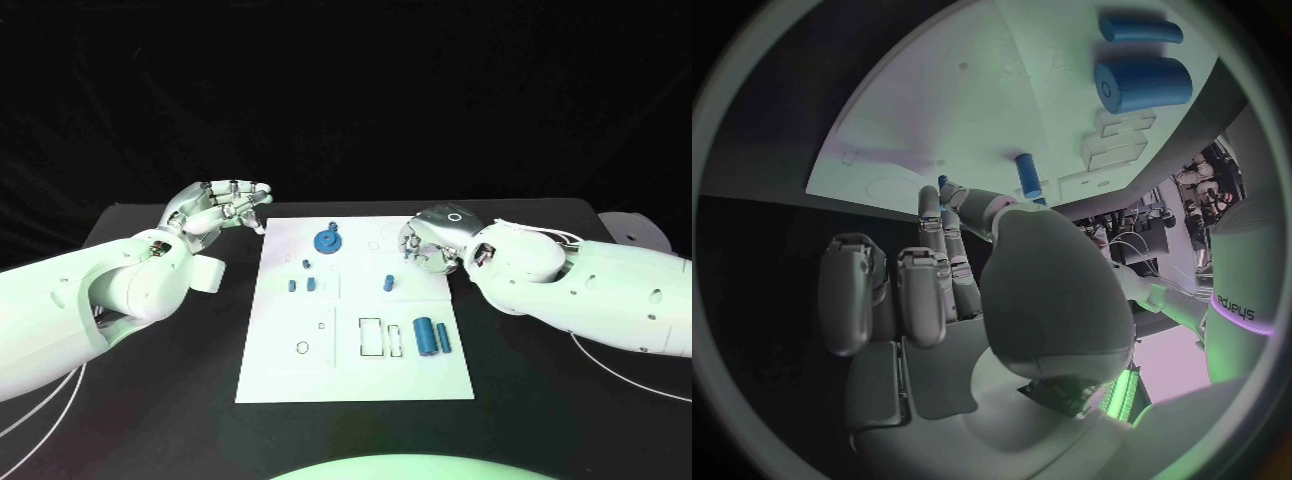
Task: Assemble the parts on the task board
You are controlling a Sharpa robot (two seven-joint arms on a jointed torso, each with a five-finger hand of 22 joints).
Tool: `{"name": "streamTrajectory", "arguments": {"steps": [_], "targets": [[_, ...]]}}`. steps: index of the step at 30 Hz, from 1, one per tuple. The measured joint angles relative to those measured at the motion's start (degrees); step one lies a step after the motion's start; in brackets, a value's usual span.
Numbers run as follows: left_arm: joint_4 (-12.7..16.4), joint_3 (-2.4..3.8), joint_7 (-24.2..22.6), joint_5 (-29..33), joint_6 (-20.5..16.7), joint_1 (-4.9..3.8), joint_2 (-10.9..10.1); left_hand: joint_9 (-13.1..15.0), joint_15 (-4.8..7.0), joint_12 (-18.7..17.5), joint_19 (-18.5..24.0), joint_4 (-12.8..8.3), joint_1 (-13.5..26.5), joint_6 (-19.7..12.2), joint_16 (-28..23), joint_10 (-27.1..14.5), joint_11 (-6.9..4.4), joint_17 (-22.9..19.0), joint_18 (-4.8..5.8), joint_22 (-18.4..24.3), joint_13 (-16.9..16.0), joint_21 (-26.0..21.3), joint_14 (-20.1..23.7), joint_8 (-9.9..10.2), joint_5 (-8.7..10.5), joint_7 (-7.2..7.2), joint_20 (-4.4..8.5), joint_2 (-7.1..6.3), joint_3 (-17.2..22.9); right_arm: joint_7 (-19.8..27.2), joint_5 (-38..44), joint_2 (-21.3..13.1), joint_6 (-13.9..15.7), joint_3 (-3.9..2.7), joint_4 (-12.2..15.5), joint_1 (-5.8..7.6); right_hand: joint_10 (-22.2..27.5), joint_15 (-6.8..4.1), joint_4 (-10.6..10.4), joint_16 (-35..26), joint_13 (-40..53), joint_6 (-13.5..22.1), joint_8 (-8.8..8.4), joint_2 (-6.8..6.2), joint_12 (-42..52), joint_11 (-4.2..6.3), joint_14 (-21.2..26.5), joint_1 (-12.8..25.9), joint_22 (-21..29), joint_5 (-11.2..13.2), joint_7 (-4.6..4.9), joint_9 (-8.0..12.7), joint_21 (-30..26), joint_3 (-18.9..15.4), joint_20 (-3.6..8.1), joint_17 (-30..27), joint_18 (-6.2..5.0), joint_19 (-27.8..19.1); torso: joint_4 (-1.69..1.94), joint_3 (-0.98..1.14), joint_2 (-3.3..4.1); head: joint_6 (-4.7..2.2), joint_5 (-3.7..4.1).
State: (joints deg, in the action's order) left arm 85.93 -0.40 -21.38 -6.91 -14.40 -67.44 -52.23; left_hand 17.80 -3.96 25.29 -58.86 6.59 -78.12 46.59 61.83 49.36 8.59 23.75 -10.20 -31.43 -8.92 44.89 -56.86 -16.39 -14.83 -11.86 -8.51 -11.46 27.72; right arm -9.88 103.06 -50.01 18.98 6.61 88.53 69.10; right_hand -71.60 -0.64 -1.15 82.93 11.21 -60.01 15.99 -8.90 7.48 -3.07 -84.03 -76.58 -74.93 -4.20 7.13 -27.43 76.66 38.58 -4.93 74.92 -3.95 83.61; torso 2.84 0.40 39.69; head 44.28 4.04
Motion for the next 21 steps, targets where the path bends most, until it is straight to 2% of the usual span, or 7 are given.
{"name": "streamTrajectory", "arguments": {"steps": [5,11,14,21], "targets": [[-0.06,0.0,0.08,0.01,0.09,0.0,0.0,0.0,-0.16,0.0,0.0,-0.12,0.0,0.0,0.0,-0.12,0.12,0.0,0.0,0.04,0.0,-0.14,0.16,0.0,0.0,0.0,0.0,0.0,-0.12,-0.01,-0.59,-1.25,0.79,-0.2,3.35,0.23,-0.17,0.0,0.0,0.0,-0.01,0.01,0.2,0.0,0.0,-0.01,0.0,0.0,0.01,0.1,0.01,0.0,0.0,0.0,0.0,0.03,0.0,0.0,0.01,0.01,0.0,-0.02,0.04],[-0.08,0.0,0.13,0.01,0.17,0.0,0.09,0.0,-0.16,0.0,0.0,-0.12,0.0,0.0,0.0,-0.12,0.12,0.01,0.0,0.04,0.05,-0.14,0.16,0.0,0.0,0.0,0.0,0.0,-0.12,0.0,-1.4,-1.6,1.69,-0.31,8.01,0.3,-0.17,0.0,0.0,0.0,-0.01,-0.09,0.2,0.0,0.0,-0.01,0.0,0.0,0.01,0.14,-0.11,0.0,0.4,0.0,0.0,0.02,0.0,0.0,-0.02,-0.01,0.0,-0.09,-0.49],[-0.09,0.0,0.14,0.01,0.21,0.0,0.25,0.0,-0.16,0.0,0.0,-0.28,0.0,0.0,0.0,-0.12,0.12,-0.04,0.0,0.04,0.05,-0.14,0.15,0.0,0.0,0.0,0.0,0.0,0.03,0.08,-1.83,-1.02,2.14,-0.33,9.99,0.3,-0.17,0.0,0.0,0.0,-0.01,-0.12,0.2,0.0,0.0,-0.01,0.0,0.0,0.01,0.21,-0.15,0.0,0.39,-0.01,0.0,0.02,0.0,0.0,0.0,-0.03,-0.02,-0.1,-0.97],[-0.15,0.0,0.16,0.01,0.29,0.01,0.72,0.0,-0.15,0.1,0.0,-0.28,0.0,0.0,0.0,-0.12,0.12,-0.04,0.0,0.05,0.04,-0.14,0.15,0.0,0.0,0.0,0.0,0.0,0.03,0.52,-2.82,2.01,2.75,-0.38,12.77,-0.27,-0.18,0.01,-0.01,0.0,-0.06,-0.02,0.18,-0.01,-0.22,-0.02,0.0,-0.01,0.02,0.25,-0.24,0.0,0.39,-0.01,0.0,0.01,-0.01,0.0,0.06,-0.08,-0.06,0.36,-3.06]]}}
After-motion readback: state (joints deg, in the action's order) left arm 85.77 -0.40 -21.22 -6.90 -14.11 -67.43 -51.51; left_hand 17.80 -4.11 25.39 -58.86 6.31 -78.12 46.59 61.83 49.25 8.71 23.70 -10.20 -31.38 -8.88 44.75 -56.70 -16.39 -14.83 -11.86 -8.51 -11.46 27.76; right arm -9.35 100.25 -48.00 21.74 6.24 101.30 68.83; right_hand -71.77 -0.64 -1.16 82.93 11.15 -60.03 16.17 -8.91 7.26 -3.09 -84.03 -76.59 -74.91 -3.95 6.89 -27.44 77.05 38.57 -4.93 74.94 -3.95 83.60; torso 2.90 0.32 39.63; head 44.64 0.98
